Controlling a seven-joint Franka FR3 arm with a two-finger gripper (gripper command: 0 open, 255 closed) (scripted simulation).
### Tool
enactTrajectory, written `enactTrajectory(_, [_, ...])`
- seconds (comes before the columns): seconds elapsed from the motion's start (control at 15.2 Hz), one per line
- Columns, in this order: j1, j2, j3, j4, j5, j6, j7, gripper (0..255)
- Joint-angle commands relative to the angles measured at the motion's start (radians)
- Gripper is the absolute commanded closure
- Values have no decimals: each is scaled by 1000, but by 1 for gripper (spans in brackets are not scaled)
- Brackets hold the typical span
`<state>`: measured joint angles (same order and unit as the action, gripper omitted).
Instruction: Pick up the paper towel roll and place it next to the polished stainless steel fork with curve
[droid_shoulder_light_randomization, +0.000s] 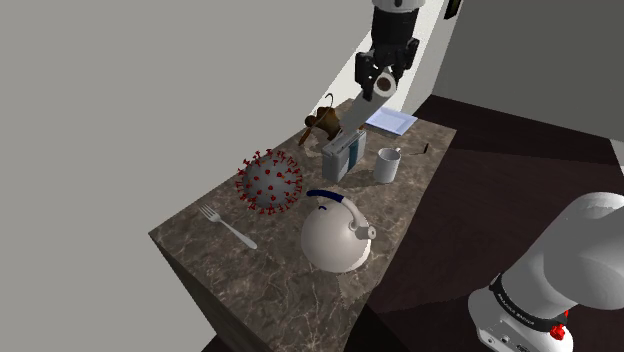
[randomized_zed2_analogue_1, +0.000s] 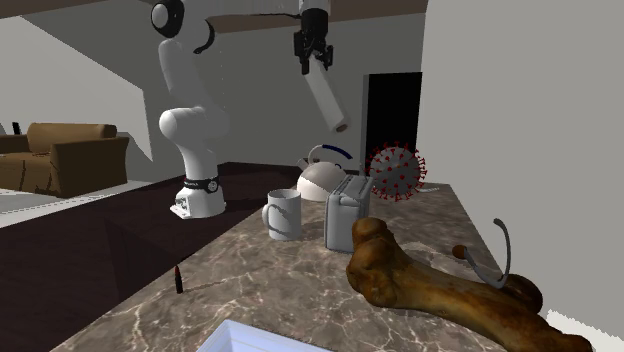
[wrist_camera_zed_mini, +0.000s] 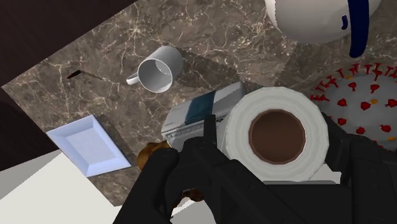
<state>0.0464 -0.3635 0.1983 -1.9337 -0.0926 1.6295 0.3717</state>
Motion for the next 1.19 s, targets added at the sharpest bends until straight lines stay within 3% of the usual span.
enactTrajectory(0.0, [17,9,38,10,9,-7,54,255])
enactTrajectory(0.66, [93,108,223,131,26,-61,313,255])
enactTrajectory(1.12, [153,257,361,290,-18,-112,516,255])
